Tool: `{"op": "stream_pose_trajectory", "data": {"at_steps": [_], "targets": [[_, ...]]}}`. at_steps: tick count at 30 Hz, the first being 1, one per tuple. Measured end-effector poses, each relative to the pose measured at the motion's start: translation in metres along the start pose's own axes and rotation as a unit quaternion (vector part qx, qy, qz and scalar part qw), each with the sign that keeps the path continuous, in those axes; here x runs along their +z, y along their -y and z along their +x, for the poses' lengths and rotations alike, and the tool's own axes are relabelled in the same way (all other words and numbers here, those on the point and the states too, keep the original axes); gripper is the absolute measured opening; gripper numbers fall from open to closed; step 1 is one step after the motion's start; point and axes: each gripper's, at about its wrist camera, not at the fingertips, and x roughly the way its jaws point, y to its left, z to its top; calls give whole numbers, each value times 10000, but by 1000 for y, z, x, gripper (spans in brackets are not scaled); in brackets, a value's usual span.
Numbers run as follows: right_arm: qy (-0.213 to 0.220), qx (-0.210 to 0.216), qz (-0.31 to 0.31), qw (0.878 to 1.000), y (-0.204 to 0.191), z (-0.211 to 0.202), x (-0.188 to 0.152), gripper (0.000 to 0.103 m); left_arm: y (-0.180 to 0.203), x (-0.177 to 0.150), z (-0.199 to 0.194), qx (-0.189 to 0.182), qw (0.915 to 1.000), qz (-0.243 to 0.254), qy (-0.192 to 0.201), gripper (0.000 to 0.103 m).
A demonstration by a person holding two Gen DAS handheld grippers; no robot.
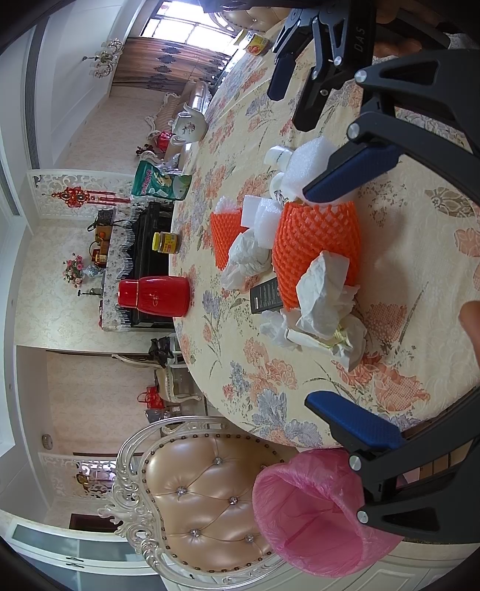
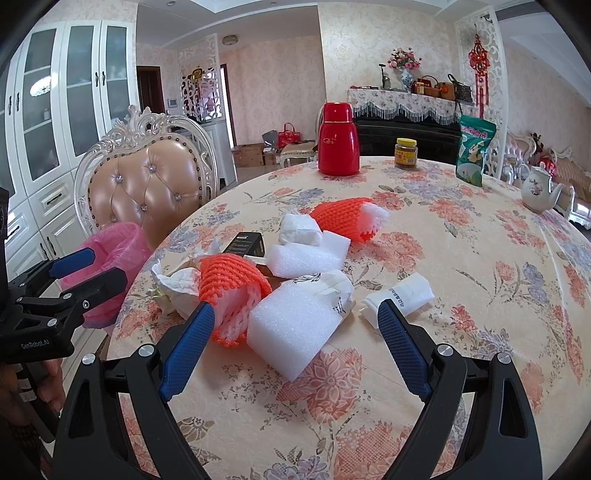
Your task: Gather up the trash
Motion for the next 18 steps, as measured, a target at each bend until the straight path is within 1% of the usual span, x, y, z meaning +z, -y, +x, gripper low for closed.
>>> {"op": "stream_pose_trajectory", "data": {"at_steps": [4,11,18], "targets": [[-169,55,95,9998,3,8,-3,84,-4,-2,5,15,10000,-48,-55,98],[-615,37,244,9978,3,32,-7,84,-18,-8,19,62,9995,-184,-261,98],[-846,-55,292,9960,2,52,-5,84,-31,-14,37,0,9983,-317,-498,98]]}}
